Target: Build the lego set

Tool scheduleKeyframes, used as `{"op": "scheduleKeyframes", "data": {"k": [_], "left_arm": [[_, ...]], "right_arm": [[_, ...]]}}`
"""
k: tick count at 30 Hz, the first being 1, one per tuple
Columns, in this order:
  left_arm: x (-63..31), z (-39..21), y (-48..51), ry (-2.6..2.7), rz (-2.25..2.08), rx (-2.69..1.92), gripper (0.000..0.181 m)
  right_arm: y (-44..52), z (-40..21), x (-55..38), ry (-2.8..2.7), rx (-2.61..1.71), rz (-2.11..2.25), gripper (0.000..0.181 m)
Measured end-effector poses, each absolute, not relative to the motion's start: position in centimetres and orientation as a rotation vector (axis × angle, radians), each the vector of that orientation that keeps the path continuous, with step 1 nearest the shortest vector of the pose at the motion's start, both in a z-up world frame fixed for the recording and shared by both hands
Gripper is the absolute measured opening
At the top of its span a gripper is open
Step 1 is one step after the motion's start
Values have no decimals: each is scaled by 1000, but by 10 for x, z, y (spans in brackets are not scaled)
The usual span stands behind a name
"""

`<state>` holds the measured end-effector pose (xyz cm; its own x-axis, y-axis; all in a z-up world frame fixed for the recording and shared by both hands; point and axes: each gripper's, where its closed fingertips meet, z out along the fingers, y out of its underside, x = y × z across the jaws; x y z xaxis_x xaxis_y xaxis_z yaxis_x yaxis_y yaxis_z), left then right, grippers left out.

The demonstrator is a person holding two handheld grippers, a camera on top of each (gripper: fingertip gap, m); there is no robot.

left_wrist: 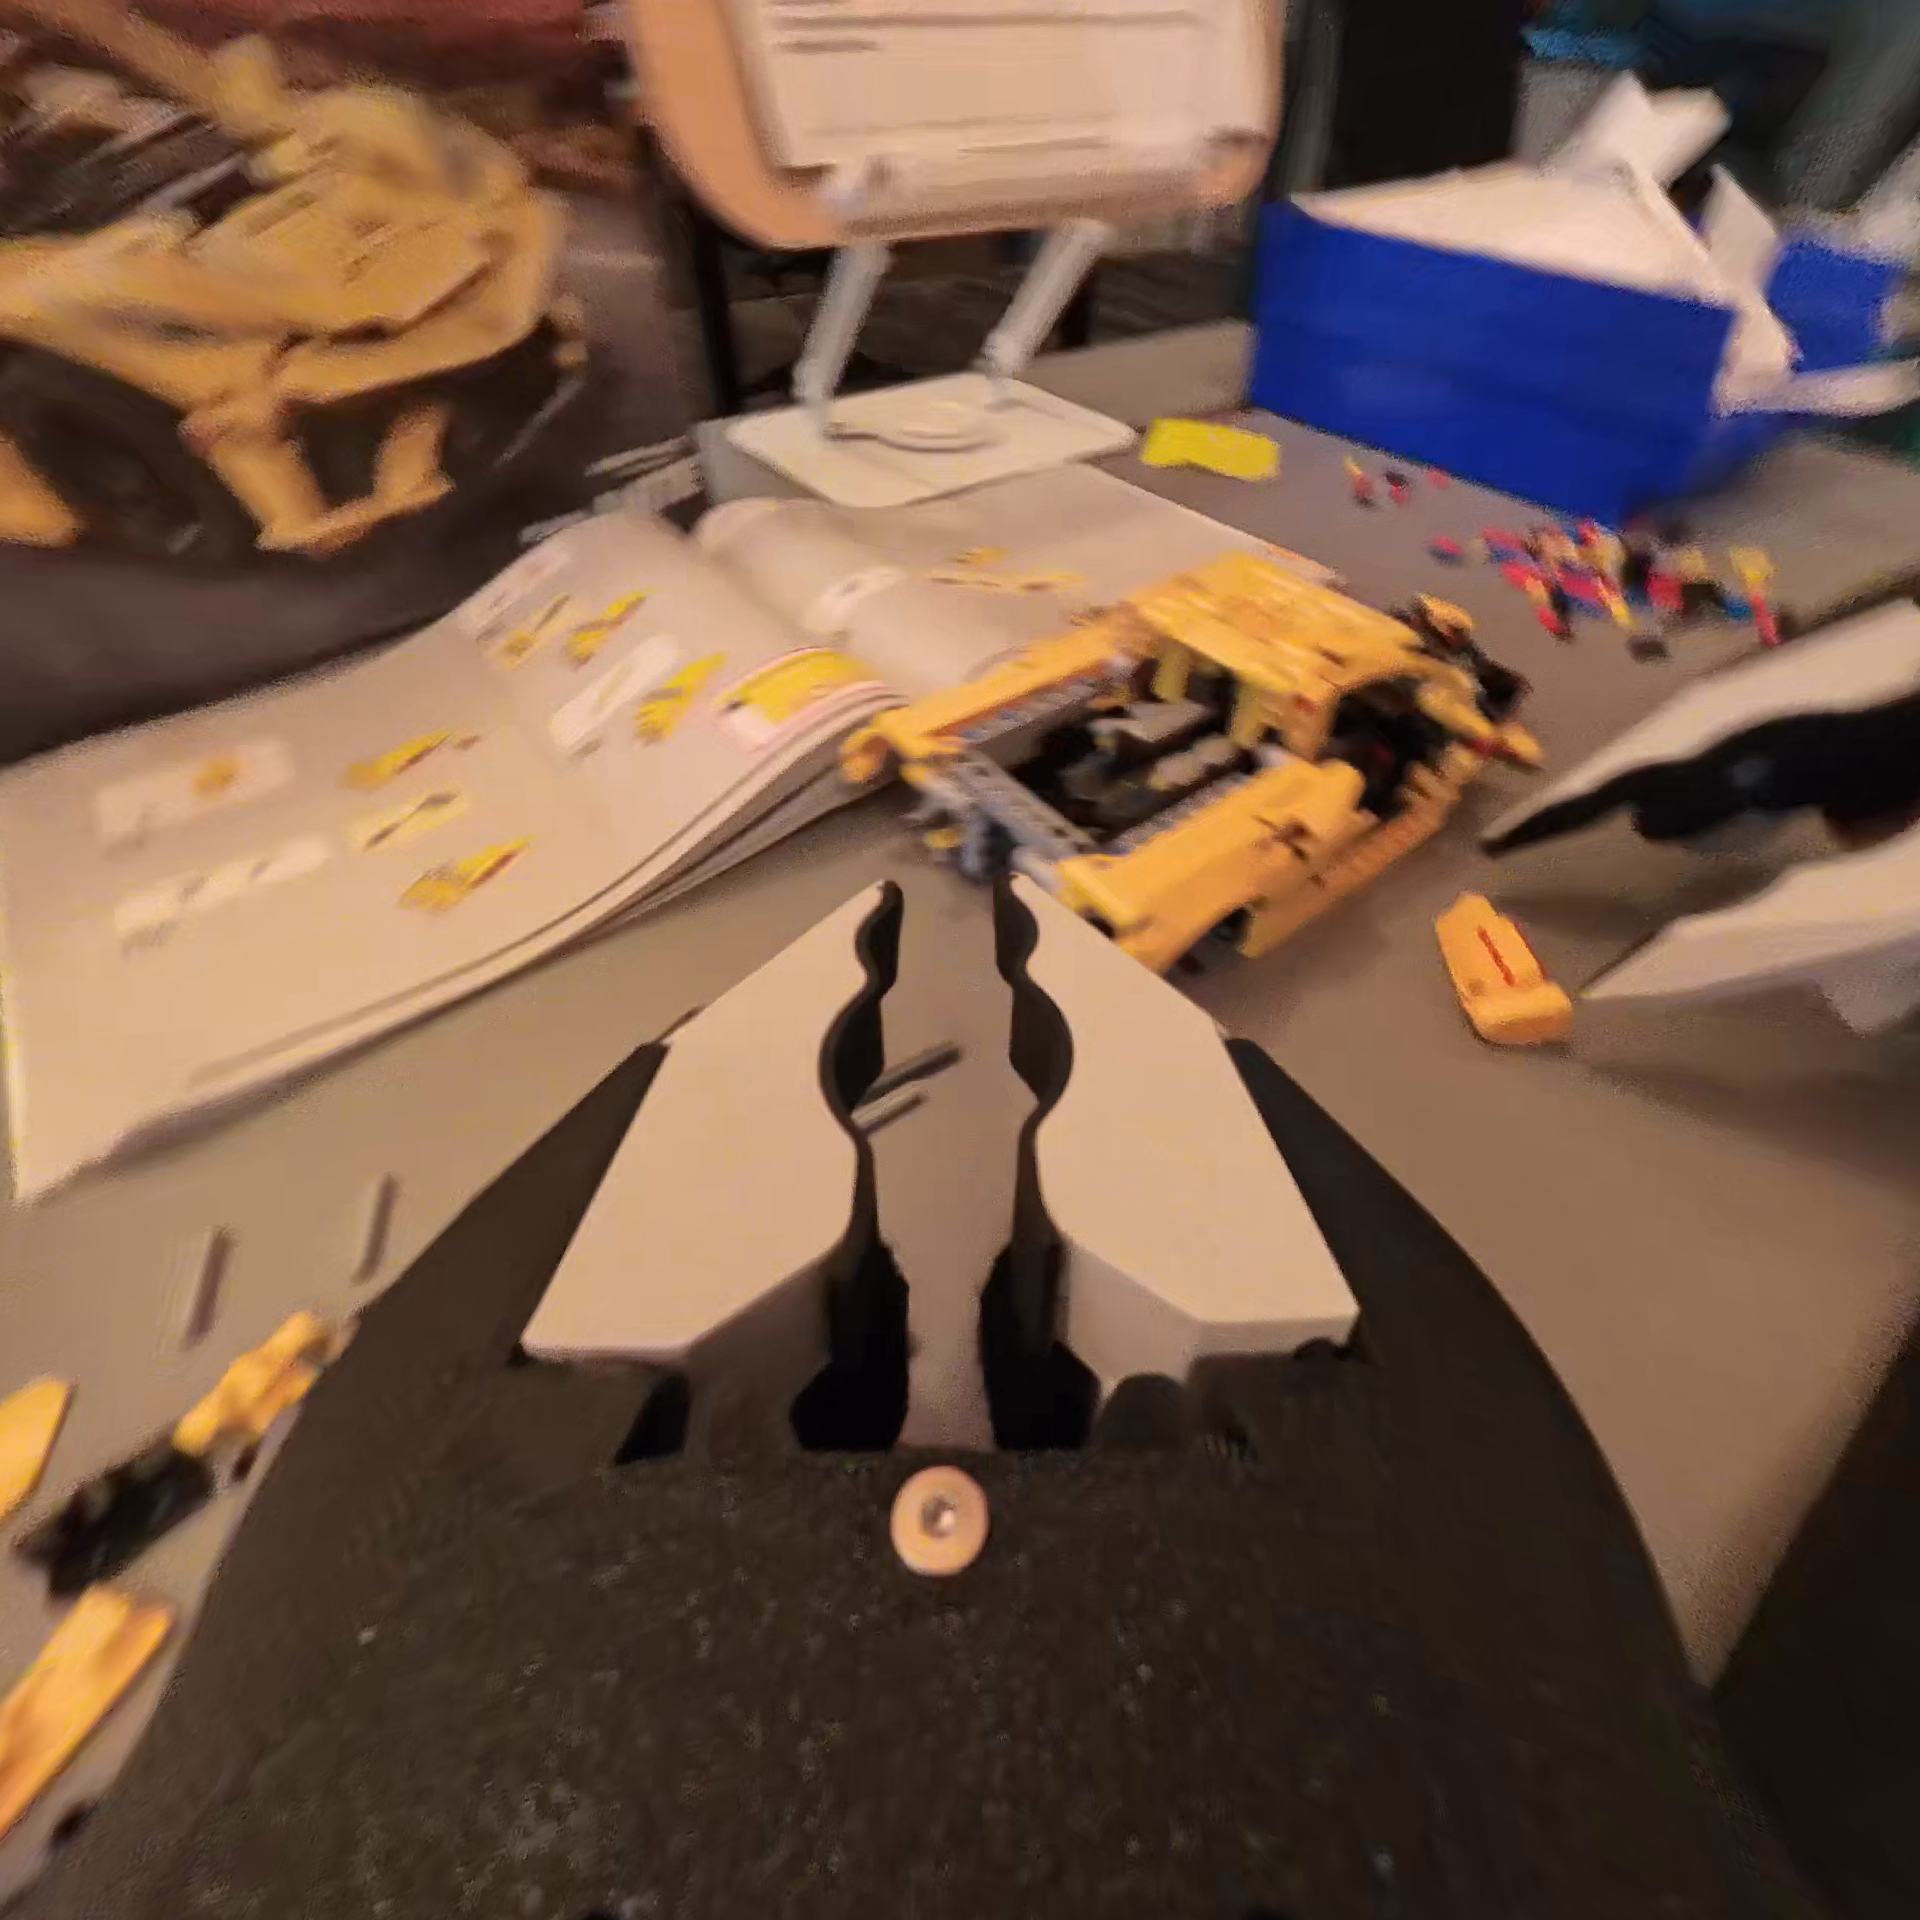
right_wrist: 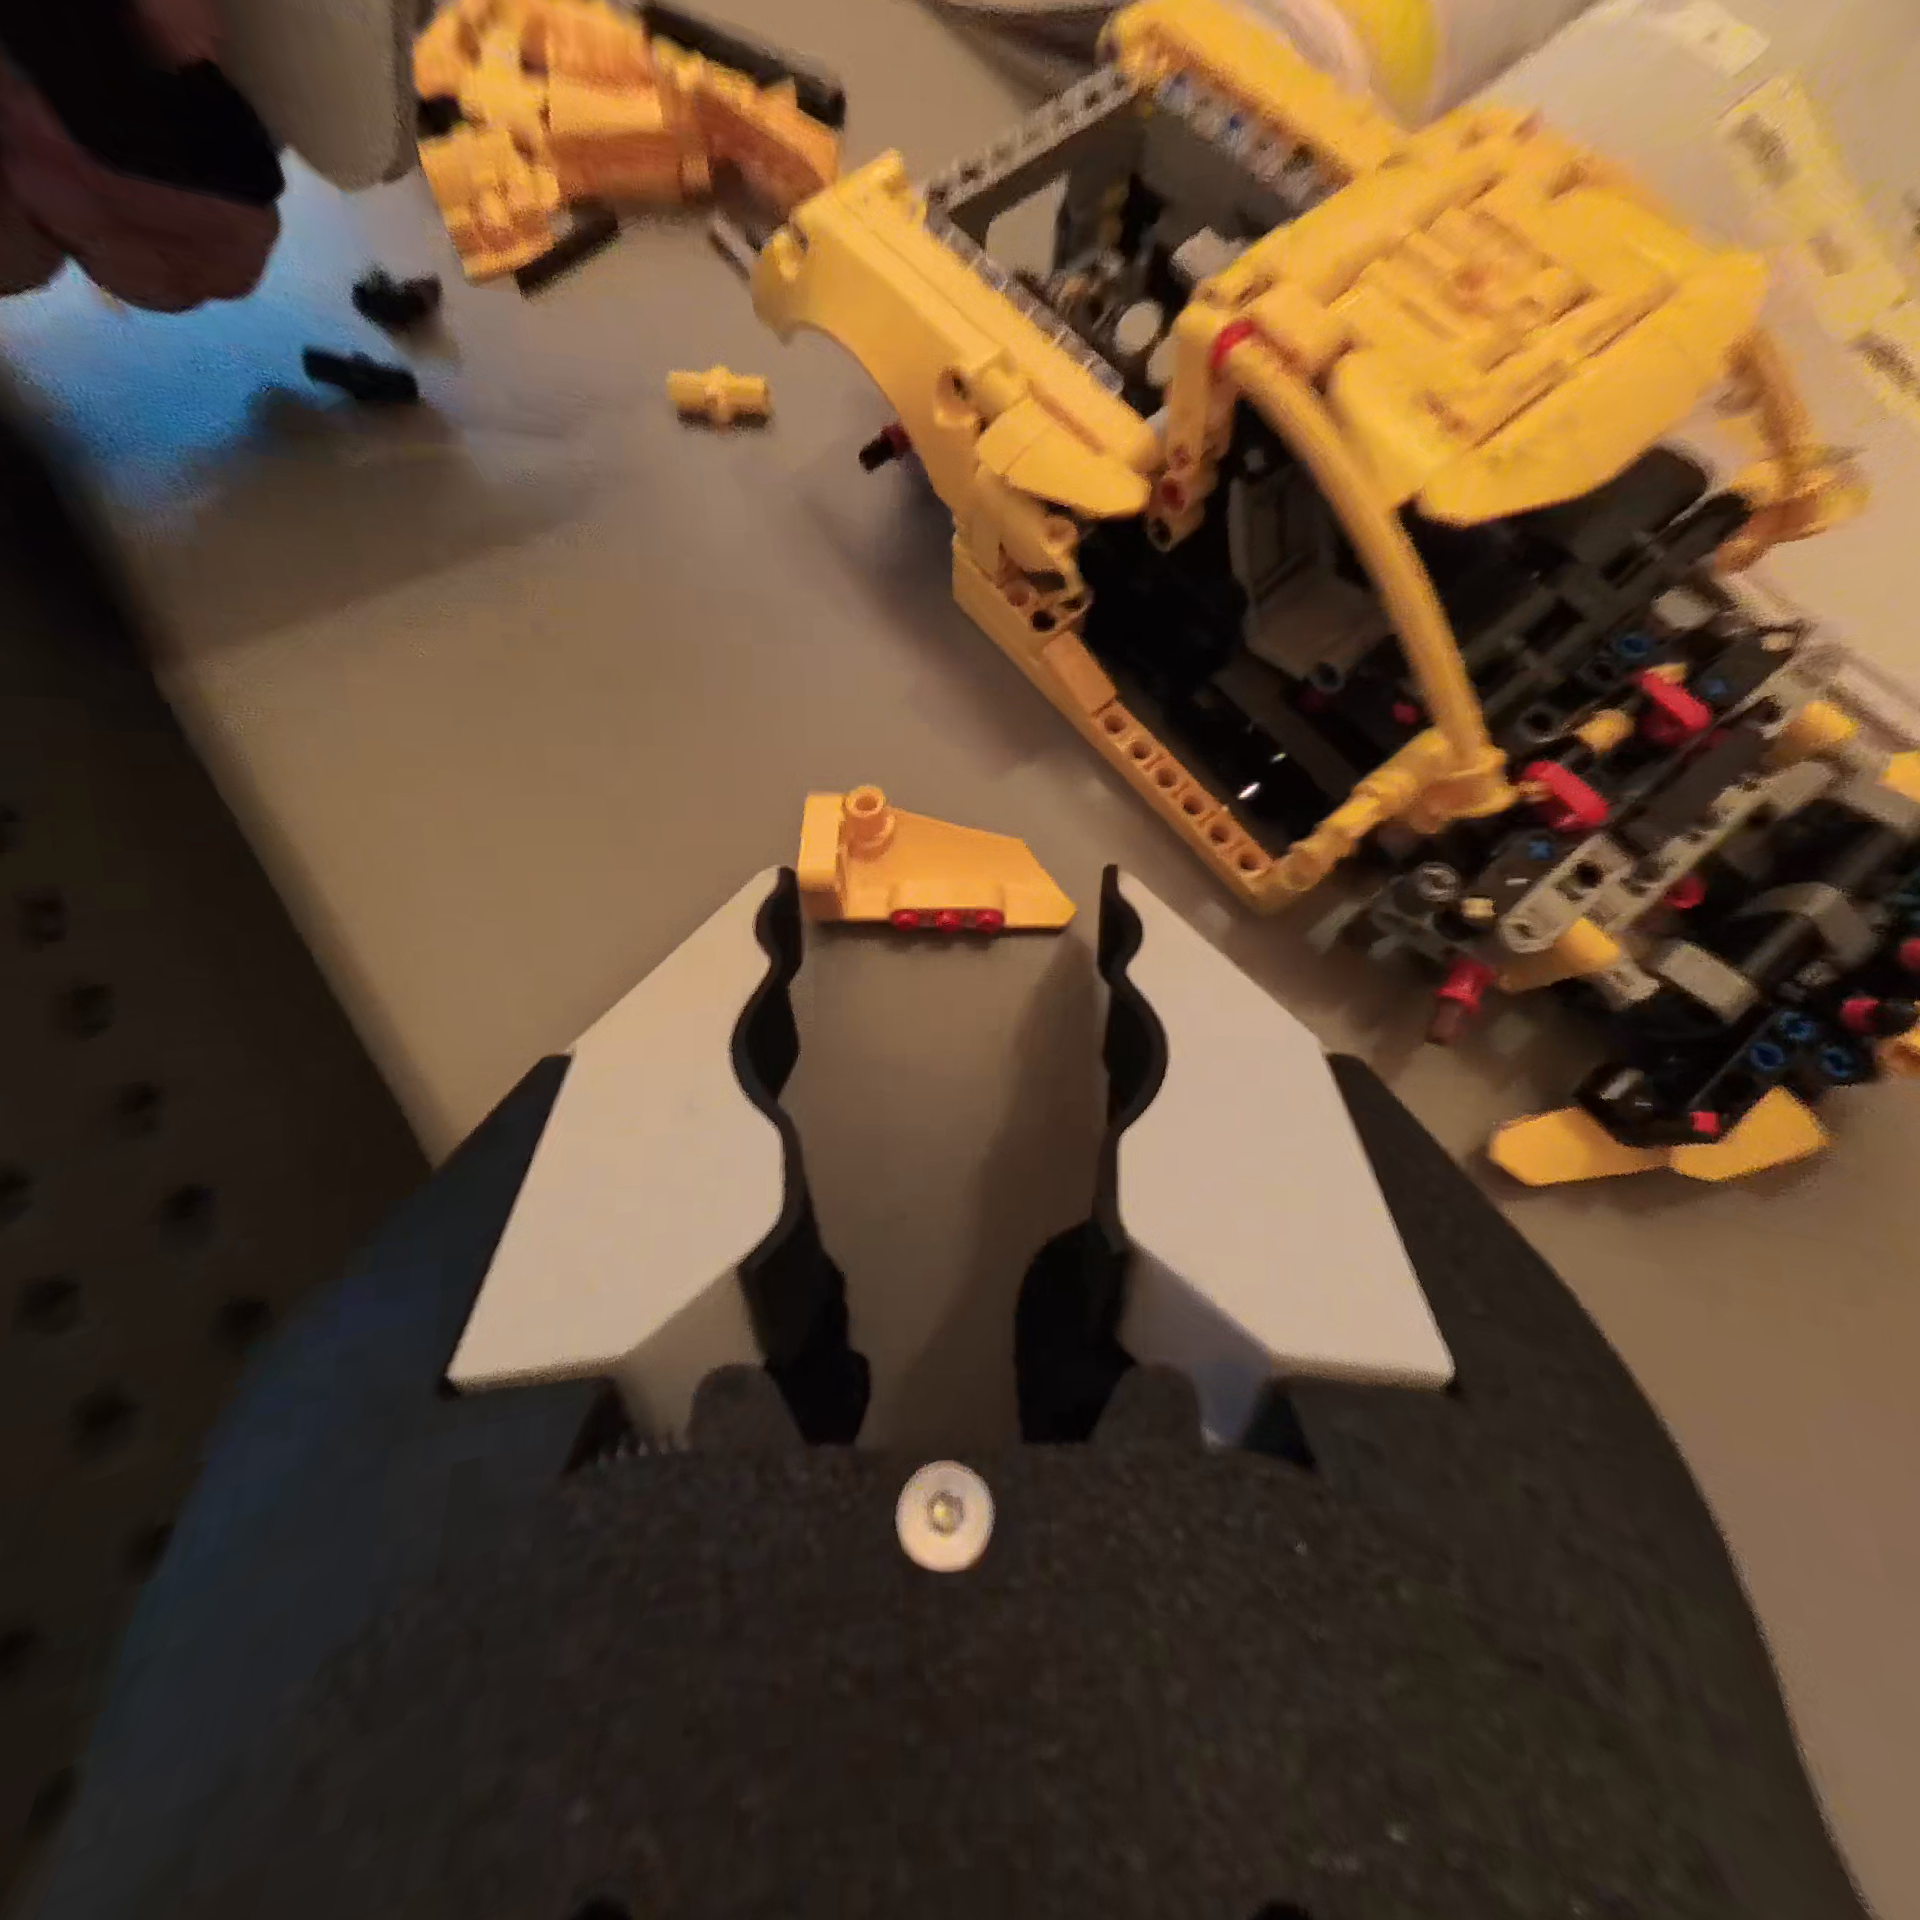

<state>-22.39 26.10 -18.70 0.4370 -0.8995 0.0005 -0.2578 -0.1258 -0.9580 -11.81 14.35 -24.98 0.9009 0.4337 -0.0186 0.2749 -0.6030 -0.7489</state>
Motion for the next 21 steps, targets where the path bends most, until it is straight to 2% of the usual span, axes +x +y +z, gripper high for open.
{"op": "scheduleKeyframes", "data": {"k": [5, 8, 21], "left_arm": [[-304, -202, 334, 569, -638, -1894, 18], [-335, -214, 351, 420, -556, -1975, 18], [-355, -186, 356, 404, -553, -1904, 18]], "right_arm": [[157, -200, -89, -297, -1965, 401, 46], [163, -194, -75, -199, -1925, 458, 45], [166, -201, -78, -210, -1947, 481, 36]]}}
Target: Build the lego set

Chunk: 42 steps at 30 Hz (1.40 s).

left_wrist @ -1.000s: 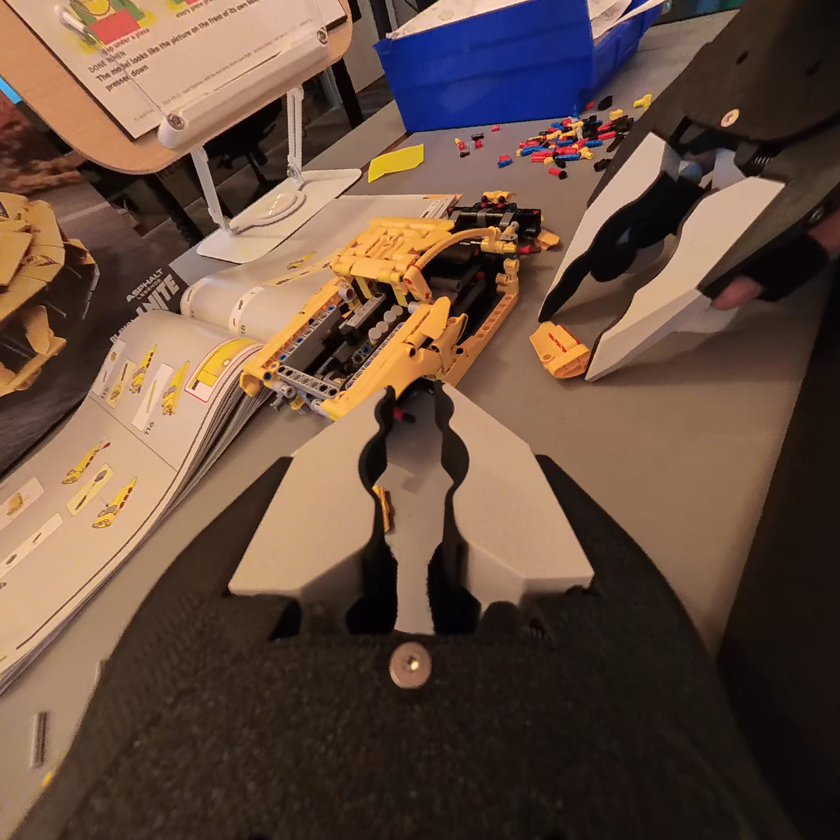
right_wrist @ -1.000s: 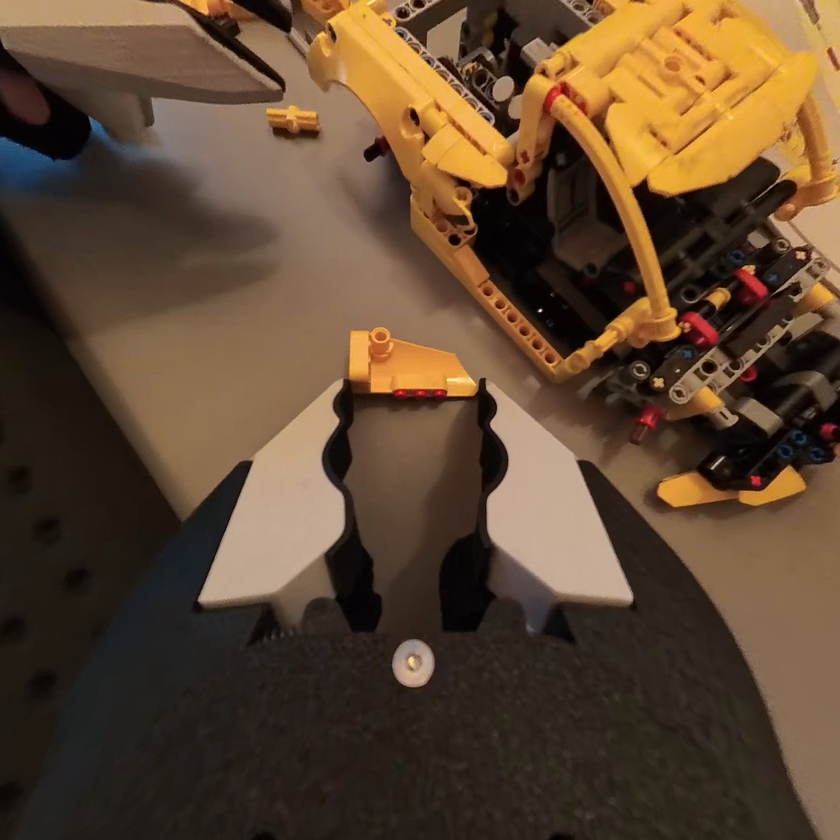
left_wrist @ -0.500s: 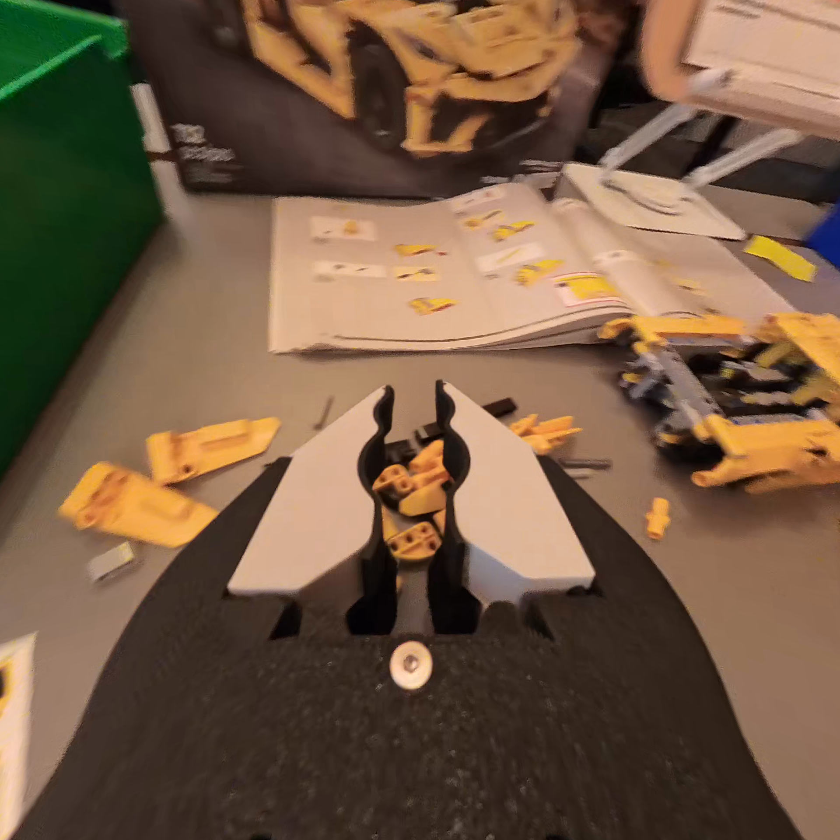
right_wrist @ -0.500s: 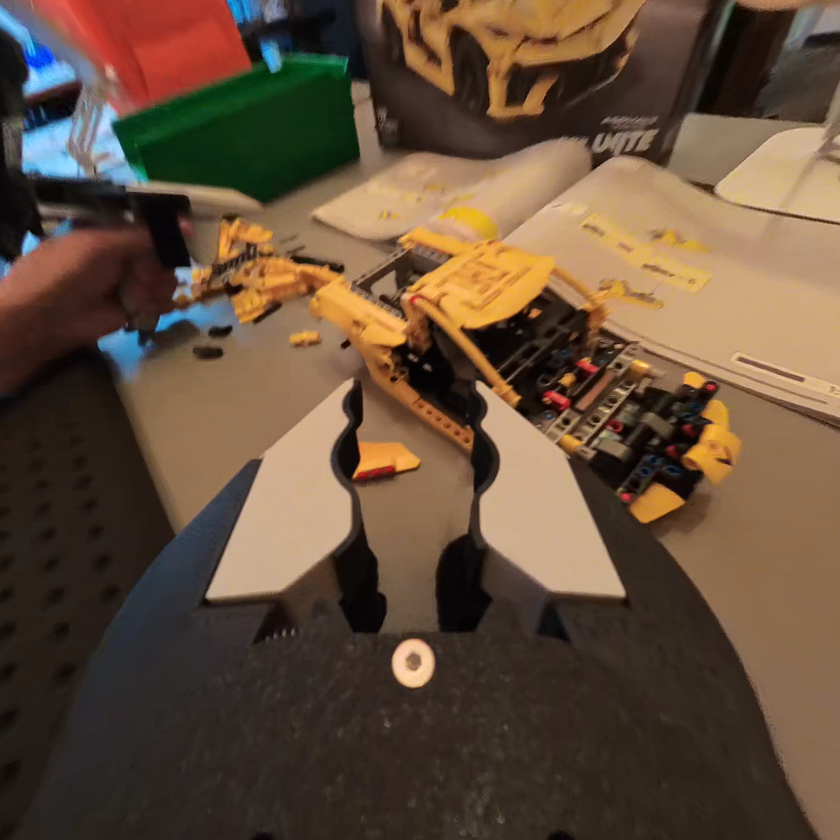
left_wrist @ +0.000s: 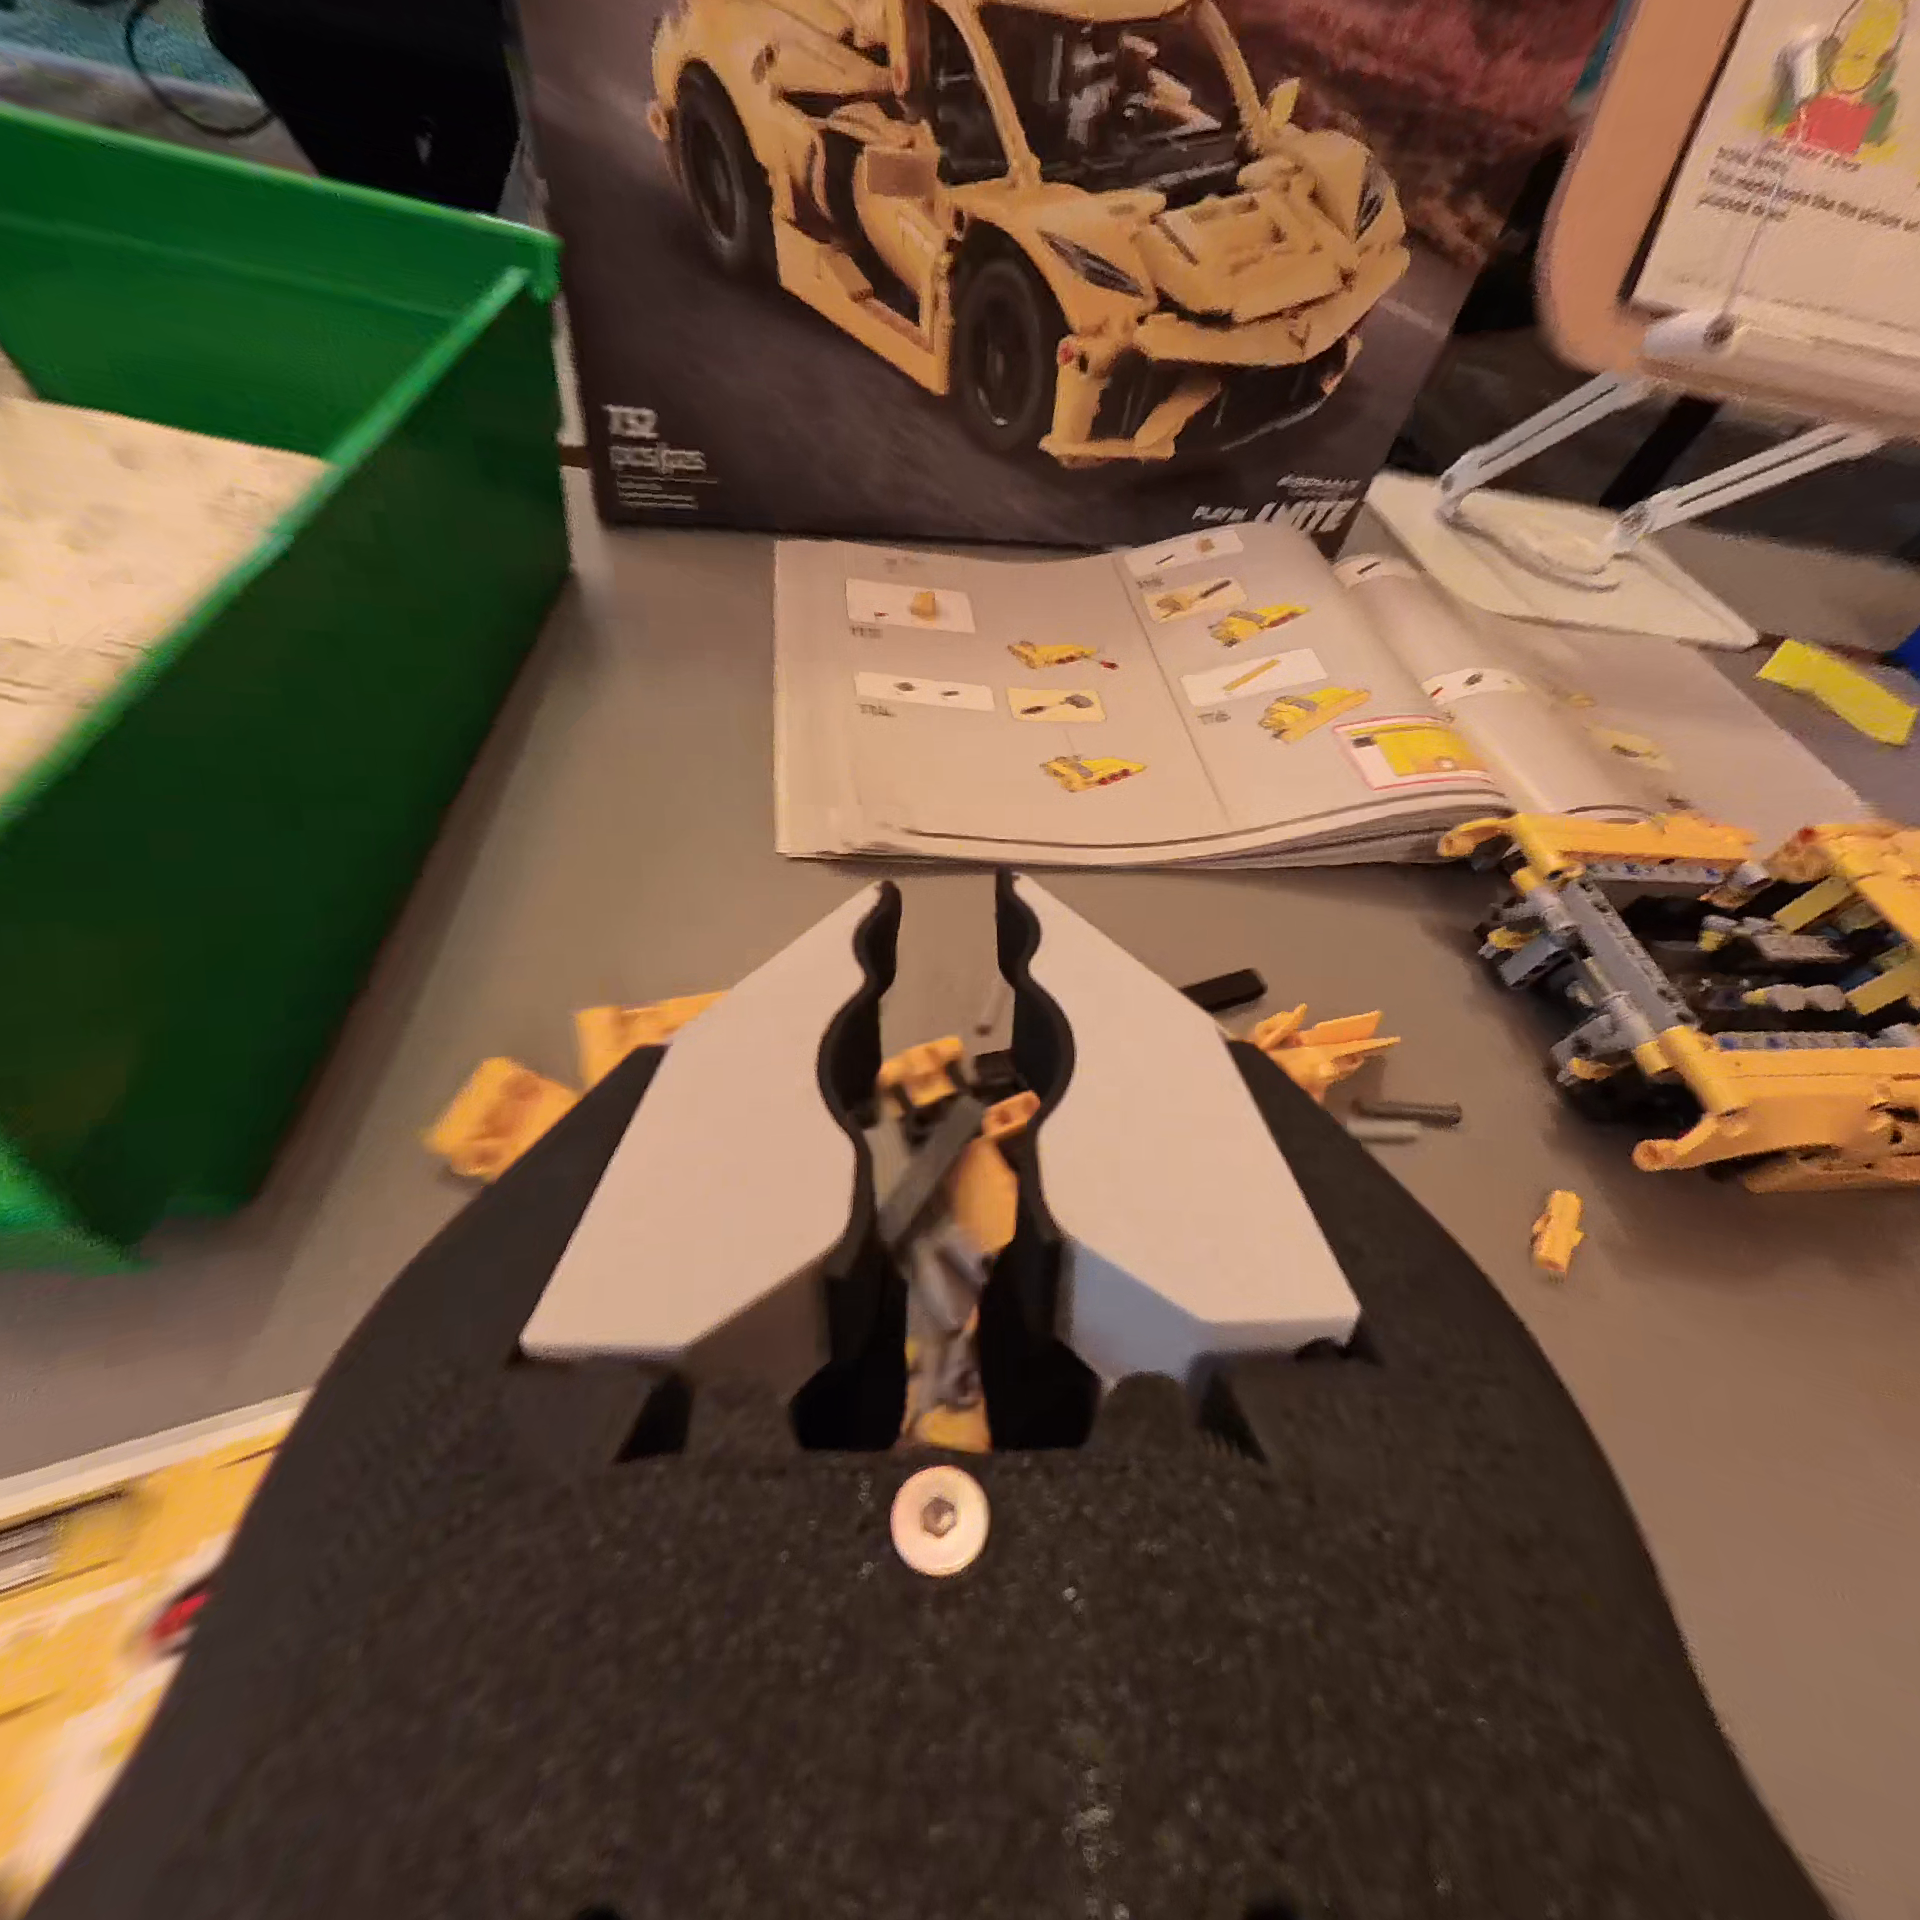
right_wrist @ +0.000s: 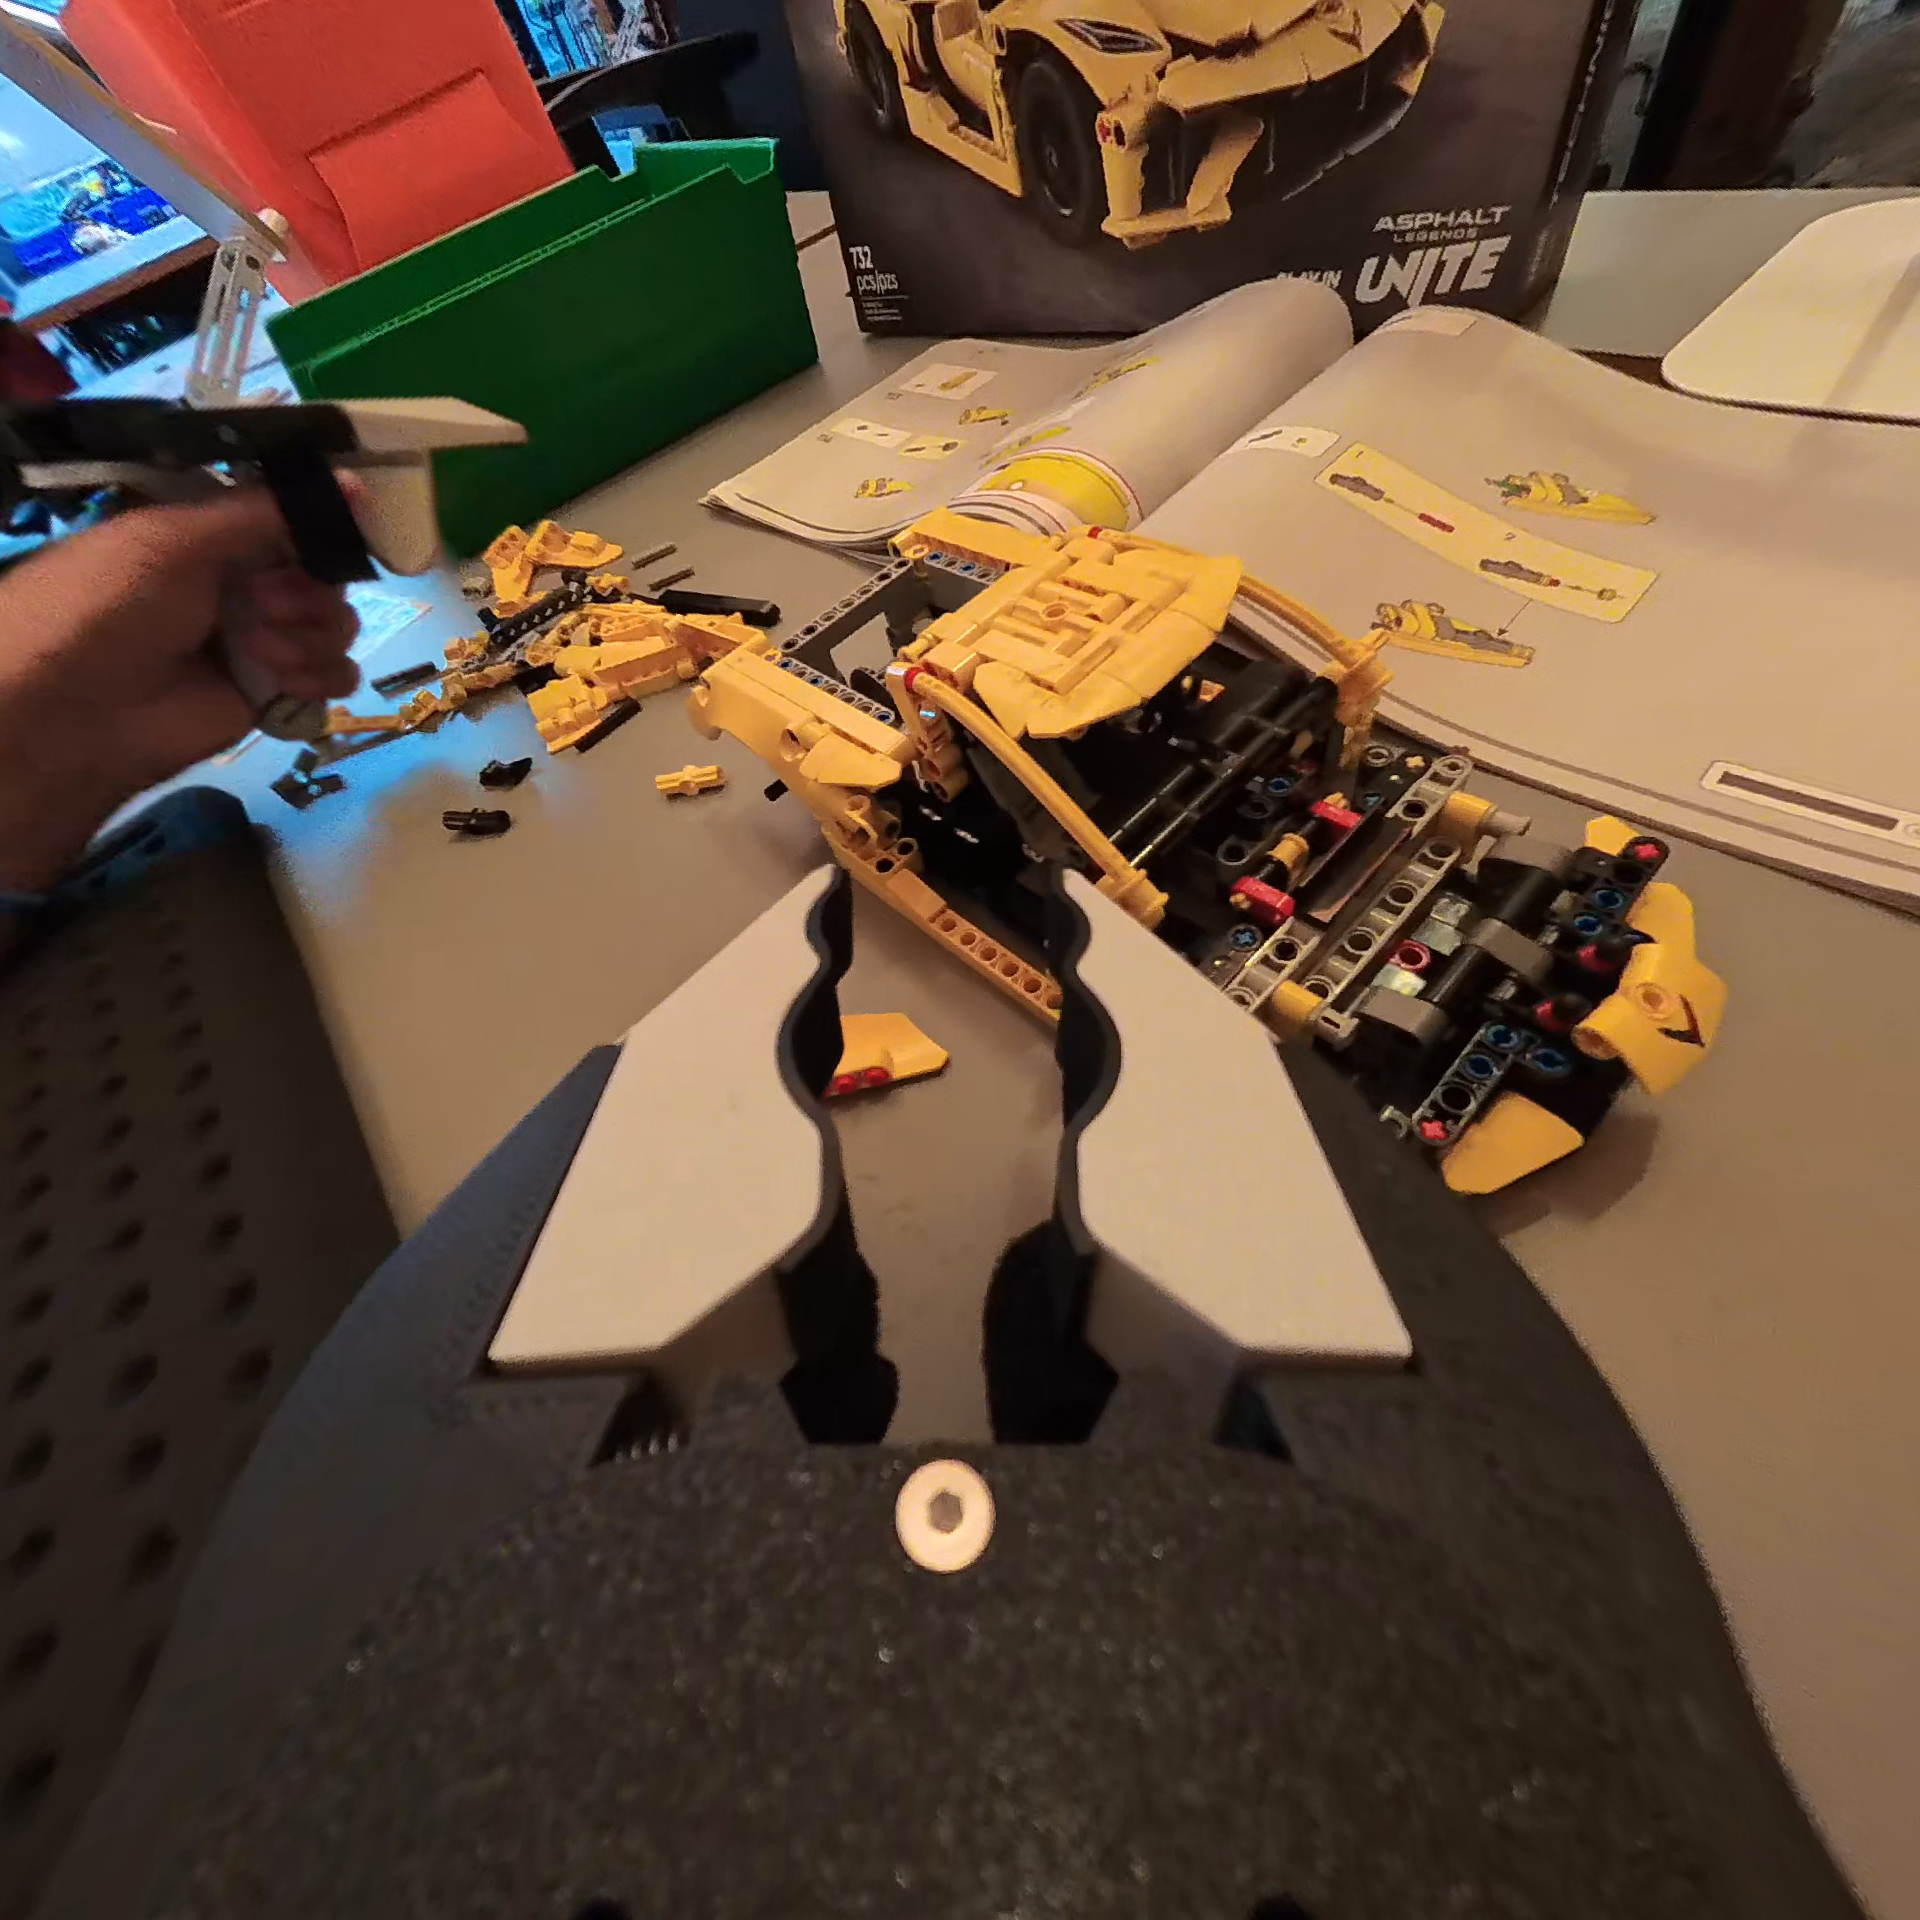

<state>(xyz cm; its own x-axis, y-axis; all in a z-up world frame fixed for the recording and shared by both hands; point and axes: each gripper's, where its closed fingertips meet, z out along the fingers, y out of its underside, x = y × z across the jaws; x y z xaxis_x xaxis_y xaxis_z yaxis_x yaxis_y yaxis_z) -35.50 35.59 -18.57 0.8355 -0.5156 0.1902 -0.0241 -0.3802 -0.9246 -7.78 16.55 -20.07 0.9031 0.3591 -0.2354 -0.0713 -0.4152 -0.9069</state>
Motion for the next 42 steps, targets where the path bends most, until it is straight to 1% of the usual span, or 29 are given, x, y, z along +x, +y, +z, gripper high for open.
{"op": "scheduleKeyframes", "data": {"k": [3, 4, 7, 9, 11, 17, 20, 24, 27, 31, 35, 42], "left_arm": [[-393, -167, 357, 437, -441, -1996, 20], [-405, -158, 356, 433, -426, -2019, 25], [-418, -137, 341, 490, -495, -2025, 27], [-415, -133, 325, 572, -543, -2030, 30], [-416, -142, 311, 676, -514, -2062, 31], [-392, -196, 269, 1064, -504, -2104, 33], [-387, -214, 266, 1149, -466, -2104, 33], [-379, -226, 276, 1118, -524, -2152, 33], [-379, -240, 284, 1132, -469, -2201, 33], [-382, -253, 286, 1181, -424, -2227, 27], [-381, -256, 287, 1174, -456, -2232, 15], [-381, -251, 287, 1185, -454, -2199, 8]], "right_arm": [[166, -203, -77, -188, -1959, 515, 35], [166, -203, -76, -182, -1960, 520, 35], [166, -203, -77, -178, -1957, 537, 33], [166, -207, -78, -179, -1974, 551, 33], [166, -208, -80, -182, -1979, 571, 33], [166, -207, -81, -176, -1974, 602, 32], [165, -208, -82, -181, -1981, 605, 32], [165, -209, -82, -169, -1982, 625, 31], [165, -210, -82, -165, -1987, 639, 30], [165, -211, -80, -157, -1992, 639, 29], [165, -212, -81, -147, -1995, 664, 29], [165, -214, -82, -147, -2004, 678, 27]]}}
